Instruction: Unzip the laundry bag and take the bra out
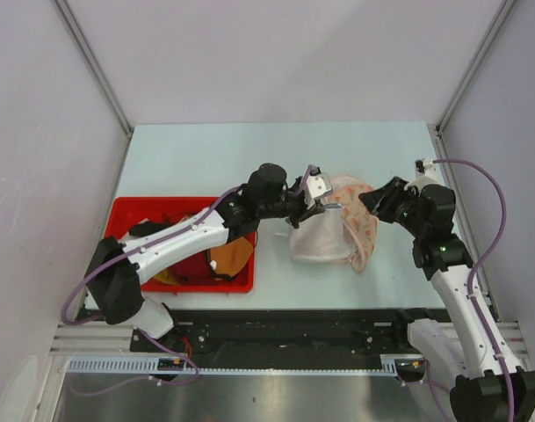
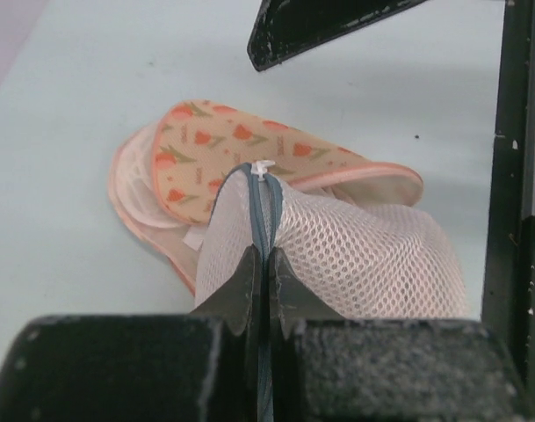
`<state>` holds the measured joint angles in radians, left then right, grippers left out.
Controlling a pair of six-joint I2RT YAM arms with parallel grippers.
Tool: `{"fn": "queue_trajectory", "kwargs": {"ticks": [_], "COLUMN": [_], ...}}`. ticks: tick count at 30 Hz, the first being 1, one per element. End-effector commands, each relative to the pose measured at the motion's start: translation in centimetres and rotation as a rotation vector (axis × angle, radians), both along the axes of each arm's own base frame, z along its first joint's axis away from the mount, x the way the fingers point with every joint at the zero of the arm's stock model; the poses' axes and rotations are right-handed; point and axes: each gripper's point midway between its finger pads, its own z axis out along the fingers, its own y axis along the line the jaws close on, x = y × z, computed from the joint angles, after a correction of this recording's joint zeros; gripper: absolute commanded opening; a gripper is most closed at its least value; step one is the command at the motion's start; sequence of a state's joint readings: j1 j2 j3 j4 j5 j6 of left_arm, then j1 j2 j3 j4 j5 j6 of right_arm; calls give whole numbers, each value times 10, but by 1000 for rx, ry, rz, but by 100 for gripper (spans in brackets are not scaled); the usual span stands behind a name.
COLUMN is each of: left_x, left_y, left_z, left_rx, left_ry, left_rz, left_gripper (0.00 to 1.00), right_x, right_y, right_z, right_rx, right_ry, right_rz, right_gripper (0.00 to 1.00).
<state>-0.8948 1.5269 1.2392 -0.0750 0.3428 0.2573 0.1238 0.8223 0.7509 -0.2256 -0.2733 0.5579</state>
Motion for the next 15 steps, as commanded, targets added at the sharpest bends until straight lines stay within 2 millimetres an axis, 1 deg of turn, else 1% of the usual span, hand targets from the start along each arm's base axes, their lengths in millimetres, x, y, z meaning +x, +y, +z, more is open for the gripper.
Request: {"fn": "queue_trajectory", "kwargs": {"ticks": [1, 2, 3, 4, 5, 6, 7, 8, 10, 11, 14, 15], "left_x": [5, 3, -1, 1, -1, -5, -2, -2, -1, -1, -2, -3], "left_y": [2, 4, 5, 8, 11, 10, 15, 16, 19, 19, 19, 19], "left_z": [46, 37, 50, 51, 44, 49, 54, 54, 55, 55, 51, 50], "left_rx": [-109, -96, -130, -128, -121, -141, -146, -152, -160, -160, -146, -145], "left_ry": [-240, -256, -310, -364, -385, -413, -444, -449, -459, -463, -462, -461], "left_rz": [-36, -52, -71, -80, -95, -135, -138, -153, -184, -190, -204, -209], "left_gripper": [0, 0, 0, 0, 1, 0, 1, 0, 0, 0, 1, 0], "right_x": [-14, -20, -22, -23, -29, -31, -34, -39, -40, -42, -37, -38], "right_y": [22, 32, 35, 36, 45, 48, 52, 56, 61, 63, 67, 72], "right_z": [28, 26, 27, 25, 25, 26, 27, 31, 27, 27, 15, 12], "right_rx": [29, 56, 78, 100, 132, 150, 162, 177, 210, 224, 230, 227], "right_ry": [-66, -42, -31, -16, -2, 4, 6, -4, 29, 40, 92, 101], "right_rz": [178, 262, 296, 324, 403, 434, 465, 514, 553, 571, 574, 586], "right_gripper": [43, 44, 45, 46, 47, 47, 50, 52, 56, 57, 57, 57]}}
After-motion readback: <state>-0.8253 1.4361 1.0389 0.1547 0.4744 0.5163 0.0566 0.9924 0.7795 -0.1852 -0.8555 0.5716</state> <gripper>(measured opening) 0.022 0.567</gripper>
